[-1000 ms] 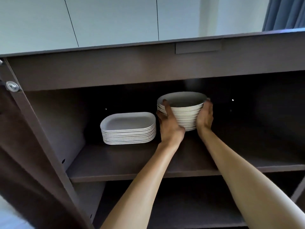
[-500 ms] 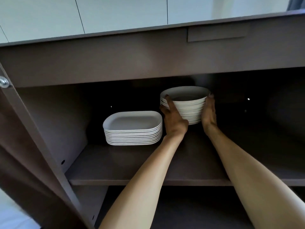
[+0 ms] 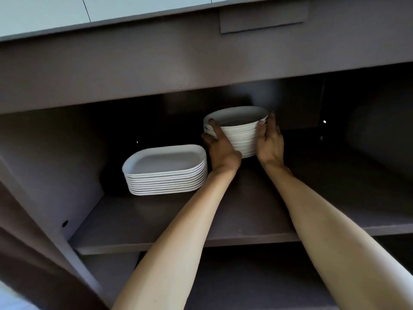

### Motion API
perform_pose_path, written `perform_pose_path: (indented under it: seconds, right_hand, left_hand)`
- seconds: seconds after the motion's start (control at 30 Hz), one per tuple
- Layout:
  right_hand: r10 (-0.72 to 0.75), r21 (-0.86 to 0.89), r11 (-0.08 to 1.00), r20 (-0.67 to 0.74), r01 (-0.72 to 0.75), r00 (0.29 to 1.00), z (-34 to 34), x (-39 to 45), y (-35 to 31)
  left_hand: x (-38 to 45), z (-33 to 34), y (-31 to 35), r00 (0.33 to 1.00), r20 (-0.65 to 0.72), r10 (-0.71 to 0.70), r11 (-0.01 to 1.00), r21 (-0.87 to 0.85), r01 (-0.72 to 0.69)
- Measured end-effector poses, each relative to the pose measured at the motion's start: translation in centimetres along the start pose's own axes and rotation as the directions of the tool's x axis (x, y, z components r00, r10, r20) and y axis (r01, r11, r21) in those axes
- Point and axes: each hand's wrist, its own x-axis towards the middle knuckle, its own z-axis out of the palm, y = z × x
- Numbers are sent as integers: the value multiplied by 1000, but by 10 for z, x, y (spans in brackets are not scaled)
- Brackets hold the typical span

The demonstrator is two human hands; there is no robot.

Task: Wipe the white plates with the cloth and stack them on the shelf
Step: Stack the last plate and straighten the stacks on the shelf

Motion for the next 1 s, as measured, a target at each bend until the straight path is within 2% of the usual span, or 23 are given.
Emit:
perform_pose_path:
  seconds: [0.1, 0.17, 0.27, 0.33, 0.43, 0.6, 0.67, 0.8, 1.0]
  right_hand:
    - [-85, -100, 992, -116, 73, 990, -2, -7, -11]
    - [-204, -188, 967, -150, 175, 968, -5, -17, -28]
    - [-473, -258, 854, -20, 452, 881, -1, -37, -55]
    - [-534, -181, 816, 128, 549, 836, 6, -57, -68]
    - [-483, -75, 842, 339, 535, 807, 14, -85, -82]
    - [-327, -94, 886, 567, 454, 756, 15, -120, -96]
    - [-278, -133, 890, 598, 436, 751, 18, -128, -98]
    - [-198, -214, 902, 569, 376, 798, 29, -136, -105]
    - [-105, -269, 915, 560, 301, 822, 48, -131, -118]
  left_hand:
    - [-10, -11, 0, 988, 18, 156, 964, 217, -156]
    - [-16, -27, 1, 970, 10, 243, 909, 347, -231]
    - [-25, -61, -2, 953, -39, 302, 845, 473, -249]
    - [-33, -85, -14, 969, -38, 243, 845, 499, -192]
    - [-48, -119, -42, 996, -18, 92, 863, 500, -70]
    - [-73, -156, -89, 1000, 0, -31, 820, 572, 25]
    - [-76, -160, -104, 998, -17, -63, 796, 602, 60]
    - [-73, -161, -119, 998, -16, -60, 857, 512, 60]
    - [-56, -162, -127, 998, -55, -36, 854, 517, 59]
